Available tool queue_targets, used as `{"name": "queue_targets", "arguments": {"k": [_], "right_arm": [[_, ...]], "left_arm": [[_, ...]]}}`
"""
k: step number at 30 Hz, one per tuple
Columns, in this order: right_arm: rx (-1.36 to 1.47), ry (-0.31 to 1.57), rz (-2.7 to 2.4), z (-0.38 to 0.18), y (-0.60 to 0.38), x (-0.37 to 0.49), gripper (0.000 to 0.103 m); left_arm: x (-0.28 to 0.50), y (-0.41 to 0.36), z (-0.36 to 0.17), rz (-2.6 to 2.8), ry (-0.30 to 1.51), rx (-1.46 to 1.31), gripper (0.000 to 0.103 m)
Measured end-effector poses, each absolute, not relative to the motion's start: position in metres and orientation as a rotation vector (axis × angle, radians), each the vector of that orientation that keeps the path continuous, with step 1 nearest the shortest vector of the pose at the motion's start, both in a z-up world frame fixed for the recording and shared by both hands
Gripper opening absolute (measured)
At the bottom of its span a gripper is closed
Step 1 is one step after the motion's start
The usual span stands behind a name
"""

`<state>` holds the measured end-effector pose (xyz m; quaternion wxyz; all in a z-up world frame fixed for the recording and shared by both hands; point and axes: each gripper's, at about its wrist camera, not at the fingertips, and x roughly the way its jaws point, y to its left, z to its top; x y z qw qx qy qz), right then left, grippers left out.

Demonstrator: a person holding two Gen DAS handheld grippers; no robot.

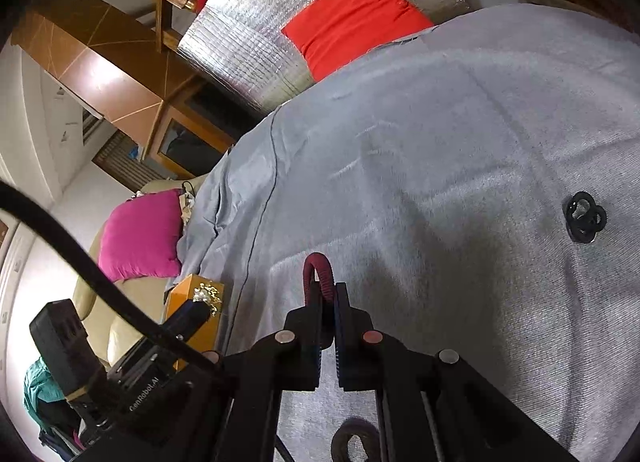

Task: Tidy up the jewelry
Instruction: 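Carry the brooch with the left tool while the right tool carries the red hair tie toward the box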

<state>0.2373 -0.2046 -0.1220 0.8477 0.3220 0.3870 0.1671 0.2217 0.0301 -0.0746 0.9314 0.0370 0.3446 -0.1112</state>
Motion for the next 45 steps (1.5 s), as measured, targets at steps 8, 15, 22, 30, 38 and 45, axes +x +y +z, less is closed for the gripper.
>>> {"name": "queue_targets", "arguments": {"k": [8,15,22,30,38,45], "right_arm": [[0.652,0.83,0.345,-0.125,-0.201,0.239,0.006],[0.63,0.848,0.337,-0.13,-0.192,0.242,0.006],[0.61,0.847,0.341,-0.132,-0.178,0.245,0.006],[0.593,0.857,0.376,-0.134,-0.151,0.253,0.006],[0.53,0.841,0.395,-0.128,-0.123,0.253,0.006],[0.442,0.805,0.43,-0.099,-0.09,0.262,0.006]], "left_arm": [[0.221,0.036,-0.069,-0.185,0.683,0.091,0.025],[0.22,0.045,-0.065,-0.161,0.678,0.083,0.025],[0.219,0.054,-0.062,-0.139,0.668,0.087,0.025],[0.222,0.069,-0.059,-0.113,0.665,0.074,0.025],[0.222,0.085,-0.049,-0.112,0.659,0.035,0.025],[0.211,0.132,-0.009,-0.088,0.588,-0.074,0.025]]}}
